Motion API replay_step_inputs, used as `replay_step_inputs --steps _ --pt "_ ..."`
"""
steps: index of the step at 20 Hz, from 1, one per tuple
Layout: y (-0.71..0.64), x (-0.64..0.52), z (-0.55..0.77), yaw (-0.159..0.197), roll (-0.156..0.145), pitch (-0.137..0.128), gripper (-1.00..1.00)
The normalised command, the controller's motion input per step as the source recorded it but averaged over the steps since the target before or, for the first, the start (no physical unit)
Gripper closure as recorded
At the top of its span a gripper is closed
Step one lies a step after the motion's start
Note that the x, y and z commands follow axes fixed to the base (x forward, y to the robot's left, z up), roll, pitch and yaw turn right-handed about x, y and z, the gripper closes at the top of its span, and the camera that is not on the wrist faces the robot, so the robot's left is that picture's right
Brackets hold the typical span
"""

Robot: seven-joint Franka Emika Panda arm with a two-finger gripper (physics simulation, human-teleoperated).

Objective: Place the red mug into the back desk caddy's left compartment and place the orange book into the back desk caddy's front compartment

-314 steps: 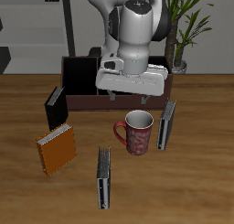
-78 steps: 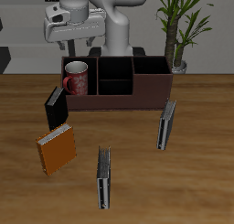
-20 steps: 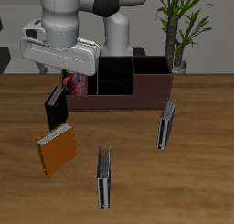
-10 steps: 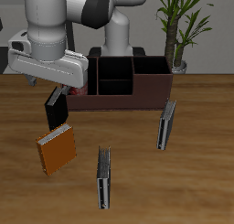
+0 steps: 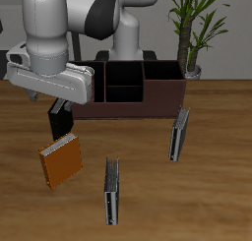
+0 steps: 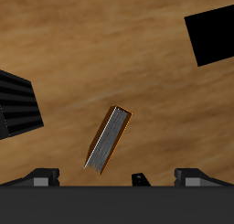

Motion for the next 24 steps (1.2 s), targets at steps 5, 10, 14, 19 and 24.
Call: replay_step_inputs --steps 5,10,14,19,24 --pt "0.08 0.03 -0.30 -0.074 0.039 -0.023 -1.00" --pt "0.02 -0.01 -0.16 -0.028 0.024 -0.034 -1.00" --pt "-0.12 0.04 -0.16 -0.047 0.014 -0.013 -1.00" --pt "-0.07 0.03 -0.09 -0.043 0.040 -0.014 -1.00" --pt "-0.07 0.05 -0.13 -0.010 0.034 -0.006 -1.00"
